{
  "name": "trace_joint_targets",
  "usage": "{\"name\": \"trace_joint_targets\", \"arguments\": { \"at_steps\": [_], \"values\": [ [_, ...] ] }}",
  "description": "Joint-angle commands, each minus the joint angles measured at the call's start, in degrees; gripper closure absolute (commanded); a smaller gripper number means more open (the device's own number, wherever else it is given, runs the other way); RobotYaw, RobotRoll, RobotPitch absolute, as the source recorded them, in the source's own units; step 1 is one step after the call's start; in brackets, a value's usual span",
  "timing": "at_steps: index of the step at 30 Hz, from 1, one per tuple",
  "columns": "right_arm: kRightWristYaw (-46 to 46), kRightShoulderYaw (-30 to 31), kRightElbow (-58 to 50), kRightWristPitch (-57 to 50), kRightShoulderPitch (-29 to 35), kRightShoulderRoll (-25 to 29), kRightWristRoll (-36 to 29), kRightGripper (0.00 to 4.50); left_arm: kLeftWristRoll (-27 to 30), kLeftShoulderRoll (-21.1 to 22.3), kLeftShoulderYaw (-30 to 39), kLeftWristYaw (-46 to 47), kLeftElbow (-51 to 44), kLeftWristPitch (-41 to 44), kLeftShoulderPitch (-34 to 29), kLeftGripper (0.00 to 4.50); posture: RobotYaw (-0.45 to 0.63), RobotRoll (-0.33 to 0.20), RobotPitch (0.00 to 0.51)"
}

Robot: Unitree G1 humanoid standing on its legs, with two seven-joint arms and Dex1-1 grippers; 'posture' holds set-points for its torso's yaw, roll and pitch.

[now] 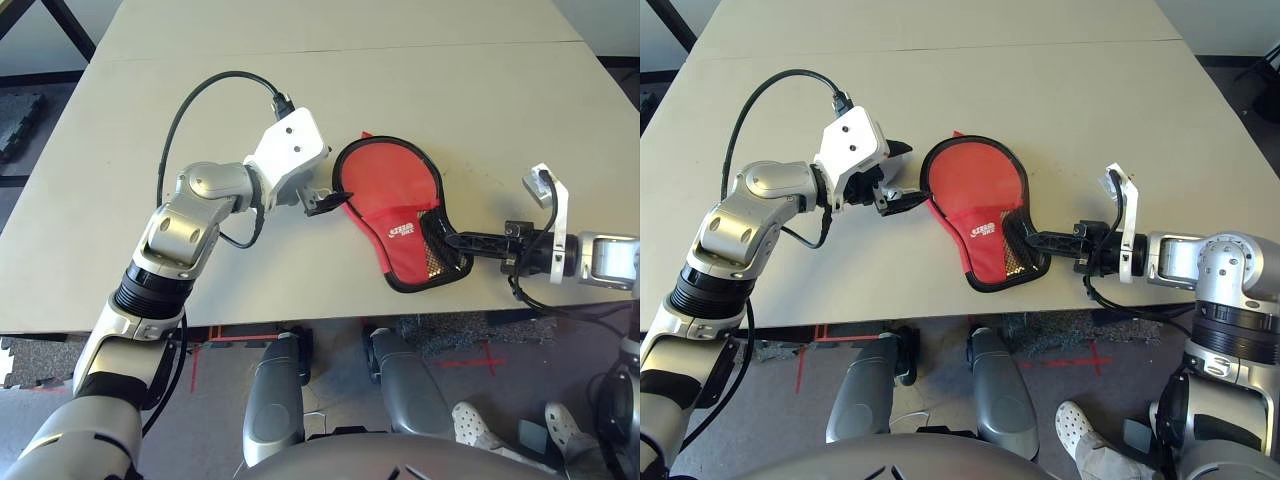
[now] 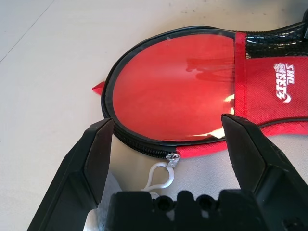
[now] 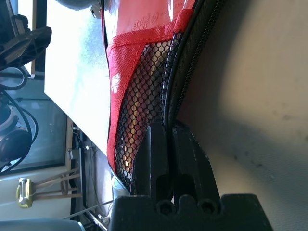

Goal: Store the ping-pong paddle in its case and zip it.

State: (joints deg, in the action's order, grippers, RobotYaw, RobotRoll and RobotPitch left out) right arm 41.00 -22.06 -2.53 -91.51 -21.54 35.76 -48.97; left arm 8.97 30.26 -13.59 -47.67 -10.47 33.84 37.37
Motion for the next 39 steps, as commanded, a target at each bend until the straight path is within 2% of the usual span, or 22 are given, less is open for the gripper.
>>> {"name": "trace_joint_targets", "arguments": {
  "at_steps": [1,12,20,23,27,30,33,35,39],
  "values": [
    [-0.3,0.6,-2.3,-1.0,1.7,1.3,-2.3,4.46,-0.3,0.2,-0.3,0.0,-0.2,-0.4,-0.6,0.00,0.02,0.000,0.245],
    [2.1,2.5,0.2,1.9,2.4,7.6,-1.7,4.46,-0.4,-0.1,-0.7,0.1,-0.1,-0.8,-0.7,0.00,0.01,0.000,0.239],
    [1.9,3.0,-0.5,2.2,4.2,8.1,-1.9,4.46,-0.5,-0.1,-0.9,0.0,0.2,-1.1,-0.6,0.00,0.01,0.000,0.238],
    [3.0,3.4,0.4,3.1,3.7,9.5,-1.9,3.73,-0.5,-0.1,-0.9,0.0,0.2,-1.1,-0.5,0.00,0.01,0.000,0.236],
    [9.1,6.0,2.1,7.9,2.3,15.6,-1.2,2.29,-0.5,0.1,-0.8,-0.3,0.2,-1.0,-0.3,0.00,0.00,0.000,0.238],
    [16.6,10.9,4.3,16.1,1.4,22.5,2.4,1.19,-0.4,0.4,-0.6,-0.5,0.2,-0.9,-0.1,0.00,0.00,0.000,0.238],
    [24.1,17.2,8.8,27.5,-1.1,27.1,8.8,0.12,-0.3,0.7,-0.3,-0.6,0.2,-0.8,0.0,0.00,0.00,0.000,0.237],
    [27.9,20.2,13.1,35.0,-4.7,27.5,13.0,0.02,-0.4,1.0,-0.1,-0.5,0.3,-0.8,-0.1,0.00,0.01,0.000,0.237],
    [31.4,25.1,25.3,49.7,-15.4,22.9,21.8,0.02,-0.6,1.4,0.5,-0.1,0.8,-0.9,-0.3,0.00,0.02,0.000,0.238]
  ]
}}
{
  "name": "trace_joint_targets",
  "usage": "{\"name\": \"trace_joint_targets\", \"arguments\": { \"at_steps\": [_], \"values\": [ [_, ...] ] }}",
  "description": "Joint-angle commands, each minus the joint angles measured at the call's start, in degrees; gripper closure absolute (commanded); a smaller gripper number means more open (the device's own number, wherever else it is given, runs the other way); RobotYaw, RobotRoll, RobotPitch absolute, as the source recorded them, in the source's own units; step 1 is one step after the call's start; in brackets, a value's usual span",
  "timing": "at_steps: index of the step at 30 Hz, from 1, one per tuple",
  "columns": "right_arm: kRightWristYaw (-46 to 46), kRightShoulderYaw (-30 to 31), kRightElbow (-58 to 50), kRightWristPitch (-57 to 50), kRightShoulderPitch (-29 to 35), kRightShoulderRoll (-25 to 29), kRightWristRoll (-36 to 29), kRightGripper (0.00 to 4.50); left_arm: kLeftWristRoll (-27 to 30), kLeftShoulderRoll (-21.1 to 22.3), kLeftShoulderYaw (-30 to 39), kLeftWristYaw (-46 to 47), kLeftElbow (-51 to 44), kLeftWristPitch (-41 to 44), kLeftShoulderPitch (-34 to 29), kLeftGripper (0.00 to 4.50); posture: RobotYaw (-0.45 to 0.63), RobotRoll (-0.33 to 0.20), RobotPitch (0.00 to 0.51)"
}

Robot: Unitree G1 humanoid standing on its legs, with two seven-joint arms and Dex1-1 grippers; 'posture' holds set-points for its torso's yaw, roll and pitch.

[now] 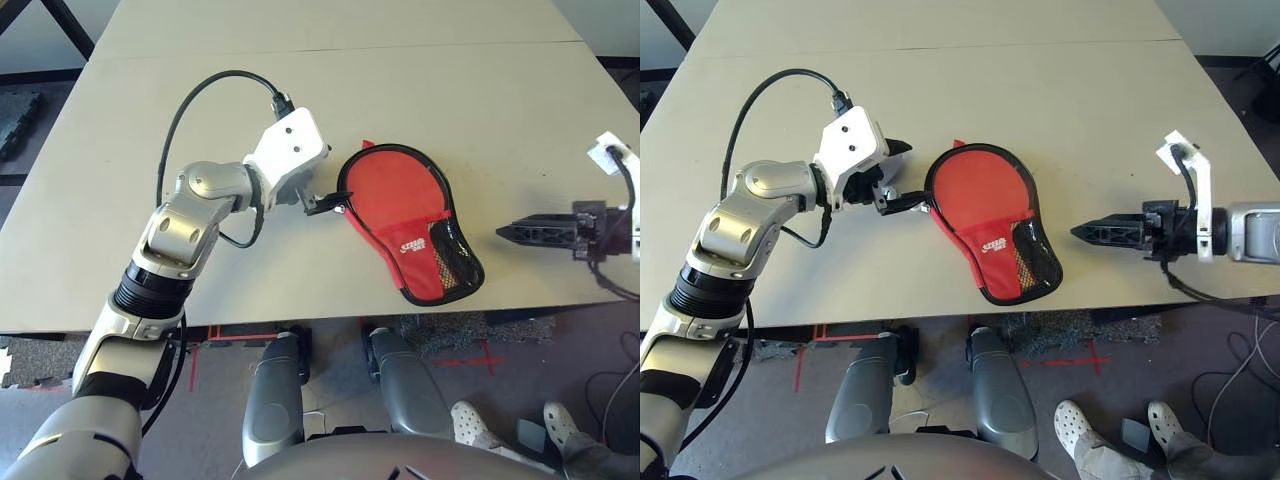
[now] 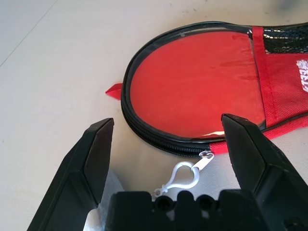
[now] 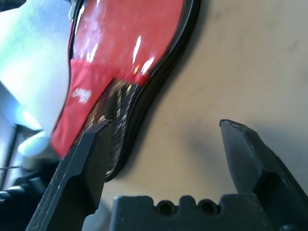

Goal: Store the ping-pong paddle in its case and zip it.

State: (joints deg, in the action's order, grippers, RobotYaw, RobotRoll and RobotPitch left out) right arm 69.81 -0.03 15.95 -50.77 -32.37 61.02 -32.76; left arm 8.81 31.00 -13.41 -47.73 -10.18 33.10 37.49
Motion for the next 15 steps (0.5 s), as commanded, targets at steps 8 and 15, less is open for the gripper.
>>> {"name": "trace_joint_targets", "arguments": {
  "at_steps": [8,15],
  "values": [
    [9.9,6.2,29.4,33.5,-20.2,-14.5,16.3,0.02,-0.7,1.1,2.0,2.3,0.9,1.3,-0.5,0.00,0.04,0.000,0.243],
    [15.0,8.3,40.4,47.2,-24.0,-23.1,23.0,0.02,-1.2,1.6,2.9,4.3,1.0,3.2,-0.2,0.00,0.07,0.000,0.249]
  ]
}}
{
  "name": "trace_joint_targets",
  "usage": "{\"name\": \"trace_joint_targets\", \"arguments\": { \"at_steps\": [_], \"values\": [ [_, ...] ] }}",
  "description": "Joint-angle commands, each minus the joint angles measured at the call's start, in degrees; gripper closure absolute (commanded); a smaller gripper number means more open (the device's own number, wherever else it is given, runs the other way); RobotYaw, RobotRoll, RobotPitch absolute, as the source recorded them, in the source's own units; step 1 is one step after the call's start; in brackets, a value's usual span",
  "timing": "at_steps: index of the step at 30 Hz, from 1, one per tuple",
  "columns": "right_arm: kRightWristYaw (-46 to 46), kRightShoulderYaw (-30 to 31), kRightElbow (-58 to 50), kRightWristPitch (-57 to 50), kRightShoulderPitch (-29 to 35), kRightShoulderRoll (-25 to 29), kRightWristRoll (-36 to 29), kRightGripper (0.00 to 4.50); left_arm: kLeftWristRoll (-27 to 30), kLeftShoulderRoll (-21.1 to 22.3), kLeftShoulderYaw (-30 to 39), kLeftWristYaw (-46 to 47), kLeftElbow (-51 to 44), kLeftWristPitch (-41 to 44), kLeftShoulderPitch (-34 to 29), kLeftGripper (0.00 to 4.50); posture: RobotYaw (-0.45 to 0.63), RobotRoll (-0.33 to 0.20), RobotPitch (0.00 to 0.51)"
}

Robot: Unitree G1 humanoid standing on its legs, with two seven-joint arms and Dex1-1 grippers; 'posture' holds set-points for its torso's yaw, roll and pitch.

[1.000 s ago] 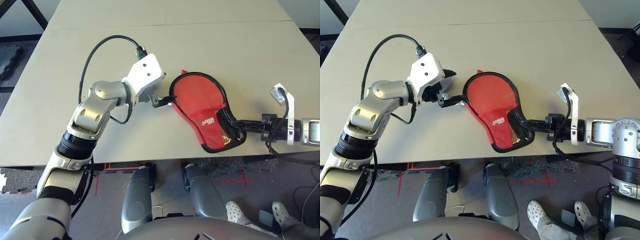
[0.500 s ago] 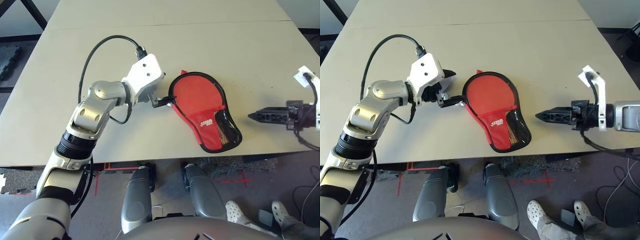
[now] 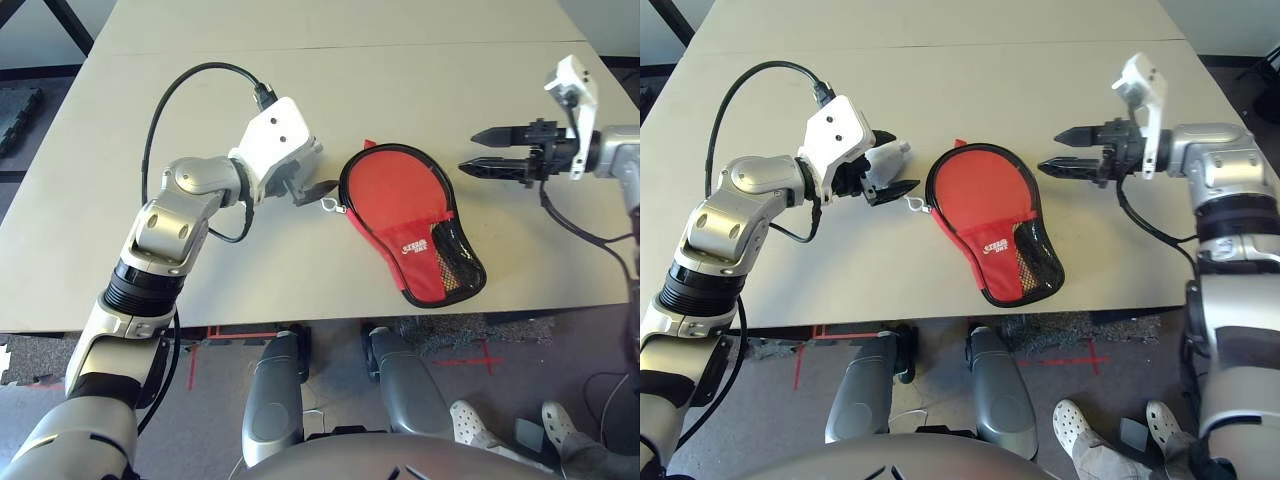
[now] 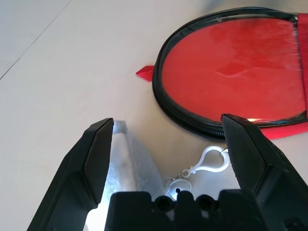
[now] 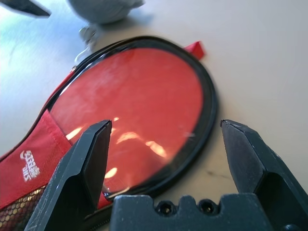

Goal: Store the ping-pong paddle in its case and zip it.

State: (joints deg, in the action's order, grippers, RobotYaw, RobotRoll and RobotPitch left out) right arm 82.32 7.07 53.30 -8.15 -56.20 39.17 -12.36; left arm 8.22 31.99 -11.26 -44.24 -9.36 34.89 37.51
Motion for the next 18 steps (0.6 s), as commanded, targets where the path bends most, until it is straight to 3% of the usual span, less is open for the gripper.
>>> {"name": "trace_joint_targets", "arguments": {
  "at_steps": [1,14,18],
  "values": [
    [2.7,1.0,3.9,5.7,-0.4,-1.8,3.1,0.02,-0.6,0.6,0.8,1.0,0.2,1.6,-0.2,0.00,0.07,0.000,0.249],
    [-0.5,1.6,11.5,15.6,-0.1,-6.1,10.6,0.02,-1.0,-0.3,1.6,4.5,2.7,5.6,1.9,0.00,0.07,0.000,0.253],
    [-1.8,1.7,12.0,16.9,0.5,-6.4,11.9,0.02,-0.7,-1.8,1.7,6.1,6.1,10.9,5.0,0.00,0.07,0.000,0.253]
  ]
}}
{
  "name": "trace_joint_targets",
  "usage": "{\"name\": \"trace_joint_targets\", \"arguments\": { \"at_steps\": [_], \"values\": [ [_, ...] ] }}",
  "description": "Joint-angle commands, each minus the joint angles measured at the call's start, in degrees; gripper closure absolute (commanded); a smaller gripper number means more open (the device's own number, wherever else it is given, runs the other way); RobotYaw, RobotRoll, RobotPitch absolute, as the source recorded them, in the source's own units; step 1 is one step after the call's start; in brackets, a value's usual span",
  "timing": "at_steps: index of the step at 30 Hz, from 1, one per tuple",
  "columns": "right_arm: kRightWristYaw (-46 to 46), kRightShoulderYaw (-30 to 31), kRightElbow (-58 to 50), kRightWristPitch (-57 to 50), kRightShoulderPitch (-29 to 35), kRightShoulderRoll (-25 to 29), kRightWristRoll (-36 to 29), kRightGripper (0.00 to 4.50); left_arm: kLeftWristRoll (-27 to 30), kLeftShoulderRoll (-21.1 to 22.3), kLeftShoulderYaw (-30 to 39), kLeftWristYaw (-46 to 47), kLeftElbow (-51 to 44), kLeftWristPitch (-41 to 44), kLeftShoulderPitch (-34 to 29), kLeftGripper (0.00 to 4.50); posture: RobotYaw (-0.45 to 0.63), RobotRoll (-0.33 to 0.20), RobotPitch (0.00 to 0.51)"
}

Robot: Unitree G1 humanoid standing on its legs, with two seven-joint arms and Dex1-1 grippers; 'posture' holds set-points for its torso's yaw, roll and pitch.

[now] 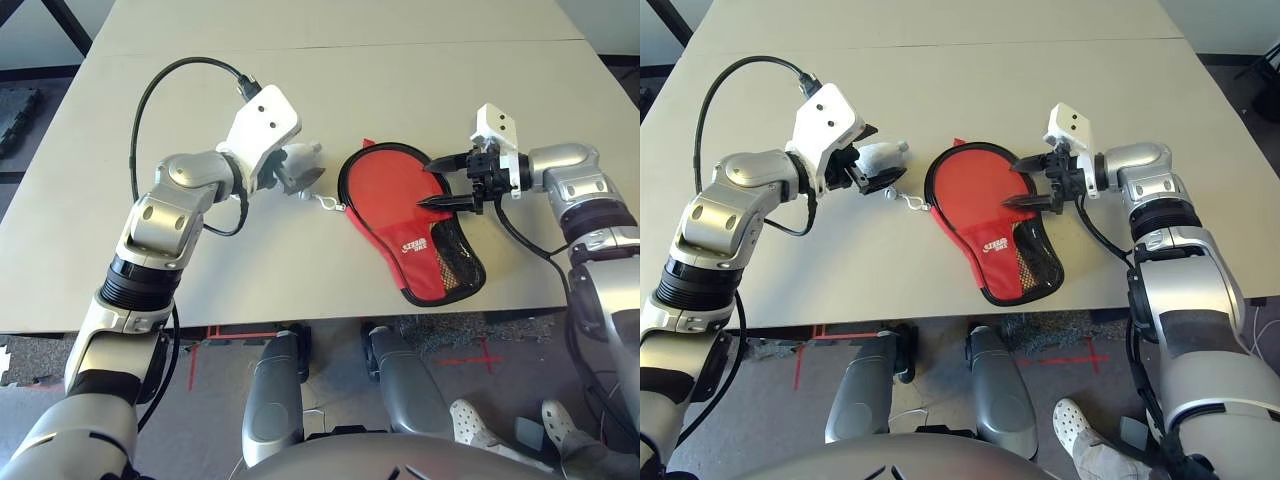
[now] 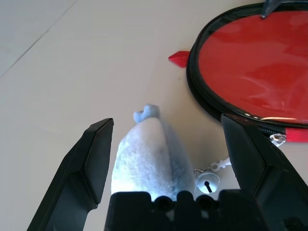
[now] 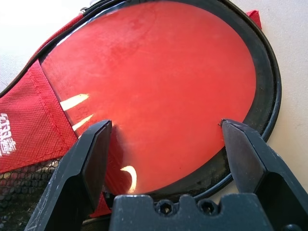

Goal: Store the ping-pong paddle in its case and zip it.

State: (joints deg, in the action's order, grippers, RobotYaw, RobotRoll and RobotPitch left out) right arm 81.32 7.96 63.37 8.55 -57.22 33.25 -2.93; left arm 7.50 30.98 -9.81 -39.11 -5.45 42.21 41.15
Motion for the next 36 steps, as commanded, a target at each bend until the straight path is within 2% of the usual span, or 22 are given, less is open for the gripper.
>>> {"name": "trace_joint_targets", "arguments": {
  "at_steps": [1,8,17,21,27,30,32,36],
  "values": [
    [-0.9,0.9,2.0,0.4,1.6,-0.5,2.6,0.02,0.0,-1.0,0.2,1.1,2.7,4.2,2.0,0.00,0.07,0.000,0.252],
    [-2.0,0.6,1.9,1.3,2.0,-0.7,3.5,0.02,-0.9,-2.4,-1.7,1.9,8.0,9.0,5.4,0.00,0.06,0.000,0.251],
    [-3.5,0.2,1.6,2.0,2.5,-1.1,3.8,0.02,-1.5,-2.4,-4.1,1.2,10.8,12.7,5.6,0.00,0.05,0.000,0.254],
    [-3.9,0.0,1.6,2.1,2.6,-1.1,3.9,0.00,-1.4,-2.5,-4.0,1.3,11.2,13.2,5.8,0.95,0.05,0.000,0.254],
    [-4.5,-0.2,1.7,2.4,2.7,-1.2,4.2,0.00,-1.6,-2.8,-3.3,1.8,12.6,12.1,6.9,3.18,0.05,0.000,0.253],
    [-4.6,-0.2,1.7,2.5,2.8,-1.2,4.4,0.00,-2.0,-2.9,-3.3,2.0,14.0,11.2,7.8,4.03,0.05,0.000,0.250],
    [-4.7,-0.1,1.6,2.7,2.8,-1.2,4.6,0.00,-2.6,-2.9,-3.6,2.1,15.4,9.9,8.3,4.17,0.05,0.000,0.250],
    [-5.1,0.4,1.6,3.5,3.0,-1.0,5.5,0.00,-4.6,-3.9,-4.4,2.5,20.6,3.7,10.4,4.18,0.04,0.000,0.252]
  ]
}}
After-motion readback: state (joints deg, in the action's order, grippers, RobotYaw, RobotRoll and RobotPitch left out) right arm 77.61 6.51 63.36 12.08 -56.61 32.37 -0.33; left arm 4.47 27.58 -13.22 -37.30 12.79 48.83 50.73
